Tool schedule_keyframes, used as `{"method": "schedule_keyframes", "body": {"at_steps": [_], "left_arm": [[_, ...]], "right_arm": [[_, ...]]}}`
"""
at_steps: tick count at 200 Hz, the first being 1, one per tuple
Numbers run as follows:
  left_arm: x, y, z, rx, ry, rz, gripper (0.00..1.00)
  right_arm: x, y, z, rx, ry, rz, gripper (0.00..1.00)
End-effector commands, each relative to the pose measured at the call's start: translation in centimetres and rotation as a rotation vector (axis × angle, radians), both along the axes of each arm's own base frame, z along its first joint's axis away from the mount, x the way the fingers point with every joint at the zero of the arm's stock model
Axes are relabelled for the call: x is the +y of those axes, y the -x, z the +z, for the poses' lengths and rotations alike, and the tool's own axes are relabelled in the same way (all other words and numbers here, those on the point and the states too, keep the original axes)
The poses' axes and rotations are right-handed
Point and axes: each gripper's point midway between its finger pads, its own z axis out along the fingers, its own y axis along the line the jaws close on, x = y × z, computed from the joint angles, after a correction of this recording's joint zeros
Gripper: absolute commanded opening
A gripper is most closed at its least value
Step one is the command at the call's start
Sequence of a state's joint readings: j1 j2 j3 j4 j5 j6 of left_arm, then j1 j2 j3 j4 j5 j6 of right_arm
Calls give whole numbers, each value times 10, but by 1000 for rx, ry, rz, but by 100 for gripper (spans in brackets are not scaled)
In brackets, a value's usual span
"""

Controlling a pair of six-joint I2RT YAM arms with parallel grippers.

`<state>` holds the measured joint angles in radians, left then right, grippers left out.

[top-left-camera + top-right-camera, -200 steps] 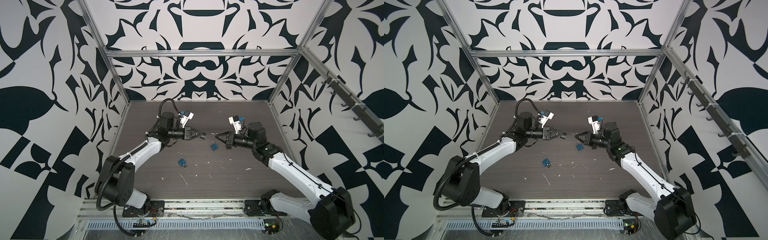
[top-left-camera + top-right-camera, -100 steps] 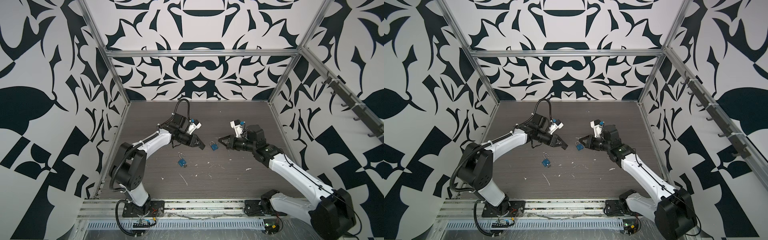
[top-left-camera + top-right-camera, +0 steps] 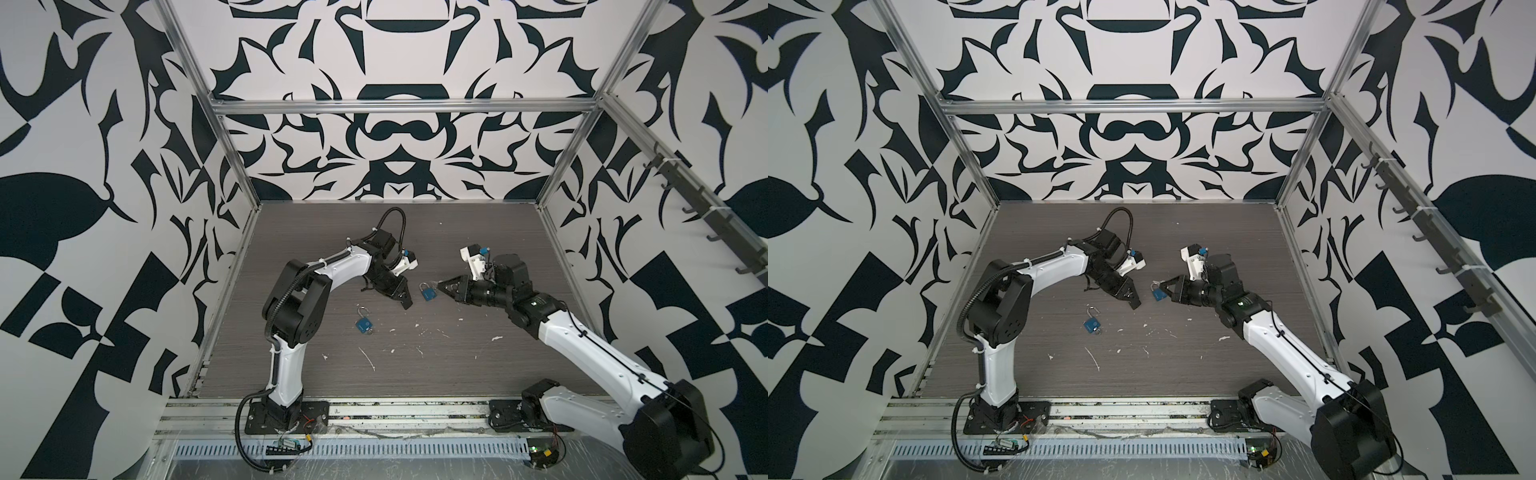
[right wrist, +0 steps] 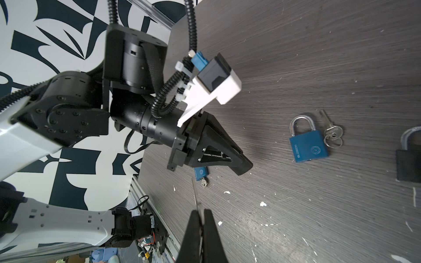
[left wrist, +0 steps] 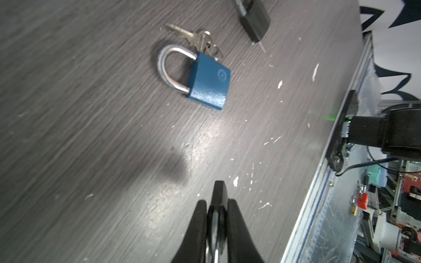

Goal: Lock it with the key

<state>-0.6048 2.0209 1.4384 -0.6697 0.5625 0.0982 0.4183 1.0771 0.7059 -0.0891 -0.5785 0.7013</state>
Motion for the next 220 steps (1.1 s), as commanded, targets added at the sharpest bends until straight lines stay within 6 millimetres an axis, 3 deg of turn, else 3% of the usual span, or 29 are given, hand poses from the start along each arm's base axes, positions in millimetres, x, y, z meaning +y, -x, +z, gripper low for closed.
{"method": "schedule_keyframes", "body": {"at_steps": [1,89,129,175,220], "left_arm": [[4,11,-6,16,-56,-67,0],[2,11,-23,83,-97,-110,0],[-2,0,-20,45,-99,-111,37],[-6,-17,-25,0,-117,-104,48],[-4,-40,-13,-73,-69,-52,53]], "right_arm": [[-2,2,4,-41,5,4,0],[-4,6,0,-35,15,7,0],[-5,7,-4,-24,18,-1,0],[-6,4,-4,-20,14,-14,0],[-6,0,-5,-7,3,-42,0]]}}
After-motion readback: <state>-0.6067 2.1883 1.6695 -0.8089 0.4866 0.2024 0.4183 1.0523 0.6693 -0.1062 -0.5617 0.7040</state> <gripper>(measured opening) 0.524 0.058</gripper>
